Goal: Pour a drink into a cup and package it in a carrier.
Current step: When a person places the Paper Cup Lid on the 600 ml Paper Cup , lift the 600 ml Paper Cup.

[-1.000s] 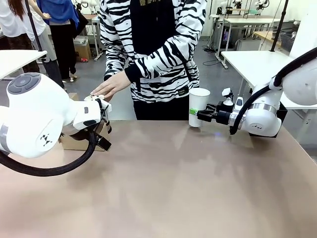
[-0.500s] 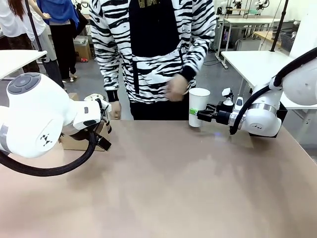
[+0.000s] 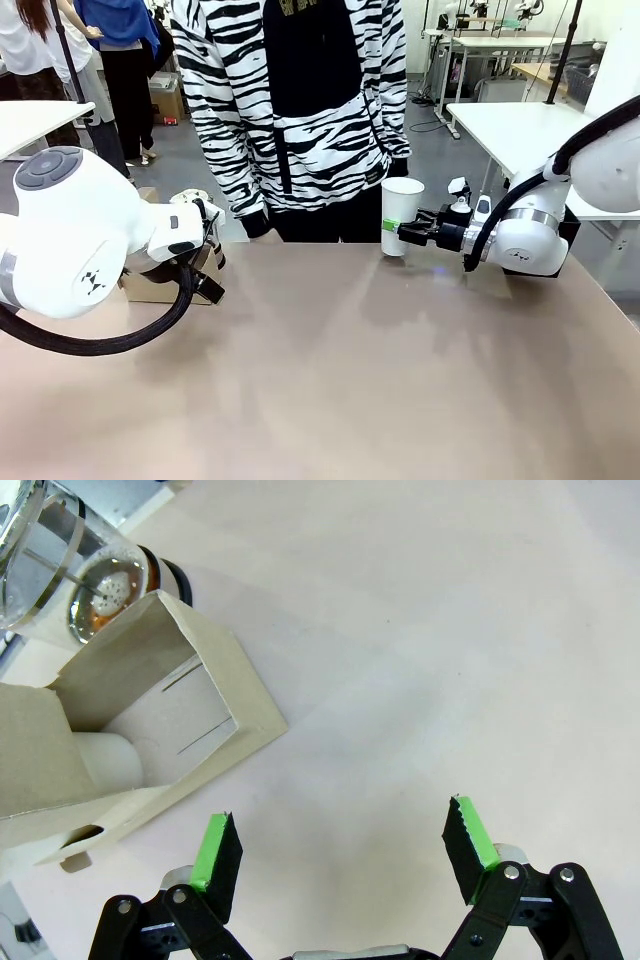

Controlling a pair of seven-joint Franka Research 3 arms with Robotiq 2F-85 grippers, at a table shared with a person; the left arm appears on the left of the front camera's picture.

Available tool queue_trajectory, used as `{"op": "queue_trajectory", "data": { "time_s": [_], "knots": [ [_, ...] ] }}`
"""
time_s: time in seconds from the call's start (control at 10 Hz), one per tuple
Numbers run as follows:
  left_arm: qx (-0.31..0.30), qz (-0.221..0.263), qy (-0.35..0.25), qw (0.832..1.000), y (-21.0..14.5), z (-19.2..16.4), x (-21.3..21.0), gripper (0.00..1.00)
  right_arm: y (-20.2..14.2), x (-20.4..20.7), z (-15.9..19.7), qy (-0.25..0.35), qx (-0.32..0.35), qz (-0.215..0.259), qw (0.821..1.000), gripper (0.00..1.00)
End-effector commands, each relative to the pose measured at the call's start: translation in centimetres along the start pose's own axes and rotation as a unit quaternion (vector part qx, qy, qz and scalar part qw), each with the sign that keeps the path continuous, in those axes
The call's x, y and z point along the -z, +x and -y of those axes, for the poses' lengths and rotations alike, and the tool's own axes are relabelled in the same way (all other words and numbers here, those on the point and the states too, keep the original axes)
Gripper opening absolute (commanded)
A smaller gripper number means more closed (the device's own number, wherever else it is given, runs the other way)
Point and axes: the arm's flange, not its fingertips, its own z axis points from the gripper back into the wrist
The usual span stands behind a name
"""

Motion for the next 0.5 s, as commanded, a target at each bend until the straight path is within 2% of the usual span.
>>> {"op": "queue_trajectory", "data": {
  "time_s": [0.0, 0.4],
  "knots": [
    [-0.001, 0.001, -0.001, 1.0, -0.01, -0.03, -0.06, 1.0, 0.34, 0.13, -0.1, 0.0, 0.004, 0.005, 1.0, 0.8],
    [-0.001, 0.001, -0.001, 1.0, -0.01, -0.03, -0.06, 1.0, 0.34, 0.13, -0.1, 0.0, 0.004, 0.005, 1.0, 0.8]
  ]
}}
